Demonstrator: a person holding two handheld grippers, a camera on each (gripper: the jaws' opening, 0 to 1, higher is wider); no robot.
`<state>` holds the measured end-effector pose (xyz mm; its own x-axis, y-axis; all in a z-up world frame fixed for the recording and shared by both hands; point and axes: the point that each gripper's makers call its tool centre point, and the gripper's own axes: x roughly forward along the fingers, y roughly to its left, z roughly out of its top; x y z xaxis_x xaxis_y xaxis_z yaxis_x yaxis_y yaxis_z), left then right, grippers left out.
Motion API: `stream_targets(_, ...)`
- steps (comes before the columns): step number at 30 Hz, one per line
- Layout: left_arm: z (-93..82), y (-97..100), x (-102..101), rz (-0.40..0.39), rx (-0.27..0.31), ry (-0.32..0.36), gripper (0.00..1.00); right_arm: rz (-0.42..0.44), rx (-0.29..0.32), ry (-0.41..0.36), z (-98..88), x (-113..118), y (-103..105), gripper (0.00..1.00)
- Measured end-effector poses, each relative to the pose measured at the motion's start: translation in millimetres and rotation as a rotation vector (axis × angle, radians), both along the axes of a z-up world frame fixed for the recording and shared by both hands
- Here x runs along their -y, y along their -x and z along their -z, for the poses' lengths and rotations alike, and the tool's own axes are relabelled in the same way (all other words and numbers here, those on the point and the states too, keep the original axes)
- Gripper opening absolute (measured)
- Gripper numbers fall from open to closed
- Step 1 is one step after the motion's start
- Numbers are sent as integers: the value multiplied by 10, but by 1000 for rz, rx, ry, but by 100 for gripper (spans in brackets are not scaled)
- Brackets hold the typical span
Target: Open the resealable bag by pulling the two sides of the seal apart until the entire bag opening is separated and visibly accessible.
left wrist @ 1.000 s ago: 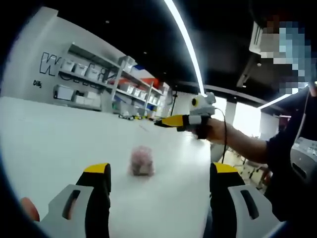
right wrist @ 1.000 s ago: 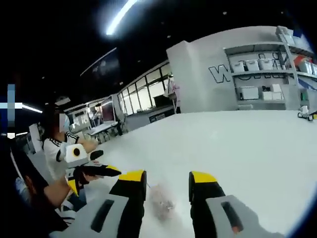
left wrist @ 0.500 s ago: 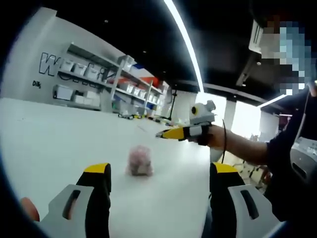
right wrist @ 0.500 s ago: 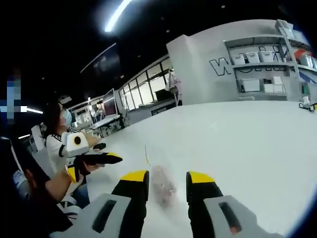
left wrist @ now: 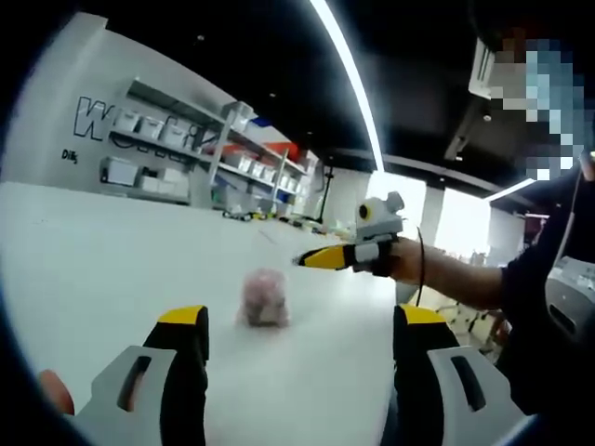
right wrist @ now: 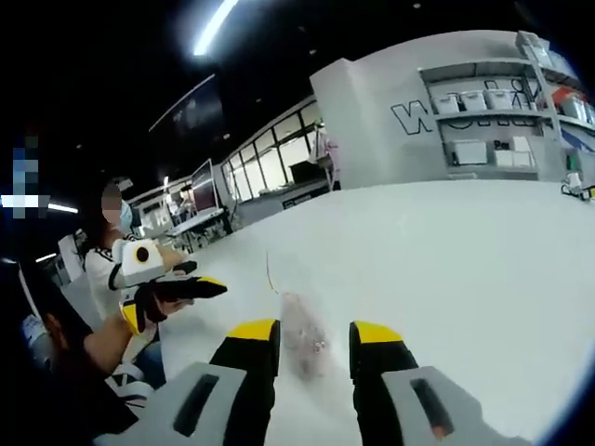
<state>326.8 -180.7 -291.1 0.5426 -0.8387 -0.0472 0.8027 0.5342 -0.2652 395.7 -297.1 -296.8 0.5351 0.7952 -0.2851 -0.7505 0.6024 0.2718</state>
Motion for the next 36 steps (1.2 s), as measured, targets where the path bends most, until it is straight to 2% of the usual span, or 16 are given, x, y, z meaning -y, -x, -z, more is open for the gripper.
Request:
stream_targets(19, 33, -6, -36, -12, -11, -1, 81, -23, -20, 4, 172, -99, -15, 29)
stream_targets(30, 38, -4, -44, -16, -12, -2, 81, -71, -29, 15, 282, -277, -66, 38)
stream_targets(32, 36, -1, -51, -18, -12, -2, 81, -85, -33, 11, 298, -326, -77, 37)
stream_targets(36, 41, -3, -69, -21, -15, -3, 81, -112, -39, 13, 330, -399, -77, 19)
